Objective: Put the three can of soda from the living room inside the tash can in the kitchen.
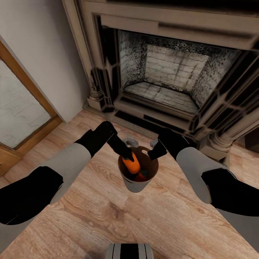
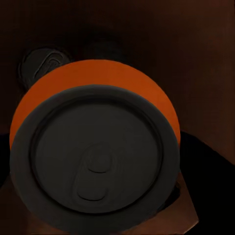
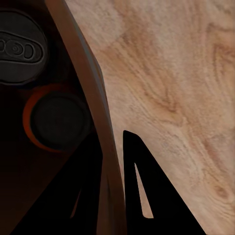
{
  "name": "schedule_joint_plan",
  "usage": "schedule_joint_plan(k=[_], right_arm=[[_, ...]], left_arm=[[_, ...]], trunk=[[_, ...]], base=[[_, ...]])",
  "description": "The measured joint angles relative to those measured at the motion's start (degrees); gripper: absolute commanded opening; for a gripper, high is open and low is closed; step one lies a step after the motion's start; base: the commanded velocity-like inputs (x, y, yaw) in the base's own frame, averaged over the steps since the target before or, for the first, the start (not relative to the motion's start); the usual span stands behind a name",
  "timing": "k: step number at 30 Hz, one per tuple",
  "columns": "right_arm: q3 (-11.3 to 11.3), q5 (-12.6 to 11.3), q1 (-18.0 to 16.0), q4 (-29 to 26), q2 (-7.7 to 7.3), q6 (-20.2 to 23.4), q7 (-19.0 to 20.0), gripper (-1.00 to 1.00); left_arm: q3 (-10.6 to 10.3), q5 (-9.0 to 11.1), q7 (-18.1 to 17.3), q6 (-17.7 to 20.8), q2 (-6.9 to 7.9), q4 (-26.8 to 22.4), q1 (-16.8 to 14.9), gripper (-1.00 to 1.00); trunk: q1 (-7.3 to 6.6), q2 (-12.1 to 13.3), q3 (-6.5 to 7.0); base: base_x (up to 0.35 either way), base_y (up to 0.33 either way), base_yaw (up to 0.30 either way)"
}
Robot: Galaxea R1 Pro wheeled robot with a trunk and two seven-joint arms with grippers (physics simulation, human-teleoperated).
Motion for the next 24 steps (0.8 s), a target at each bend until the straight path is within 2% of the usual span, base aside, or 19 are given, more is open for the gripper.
schedule_joint_plan(k=[7,14,20,21,24], right_arm=[[0.0,0.02,0.0,0.0,0.56,0.0,-0.01,-1.0],[0.22,0.9,0.03,0.01,0.76,-0.19,-0.05,-1.0],[0.27,1.27,0.04,0.01,0.79,-0.29,-0.09,-1.0],[0.25,1.31,0.05,0.02,0.79,-0.29,-0.09,-1.0],[0.24,1.47,0.05,0.06,0.79,-0.32,-0.1,-1.0]], left_arm=[[-1.55,-0.04,0.04,0.0,-0.14,0.0,1.37,-1.0],[-4.98,1.08,-0.07,0.0,-0.18,0.0,2.03,-1.0],[-5.99,1.65,-0.19,0.0,-0.19,-0.24,2.57,-1.0],[-6.05,1.62,-0.21,0.0,-0.19,-0.29,2.6,1.0],[-6.17,1.54,-0.16,0.0,-0.18,-0.5,2.78,1.0]], trunk=[[0.0,0.0,0.0],[0.0,0.0,0.0],[0.0,0.0,0.0],[0.0,0.0,0.0],[0.0,0.0,0.0]], base=[[0.0,0.0,0.0],[0.0,0.0,0.0],[0.0,0.0,0.0],[0.0,0.0,0.0],[0.0,0.0,0.0]])
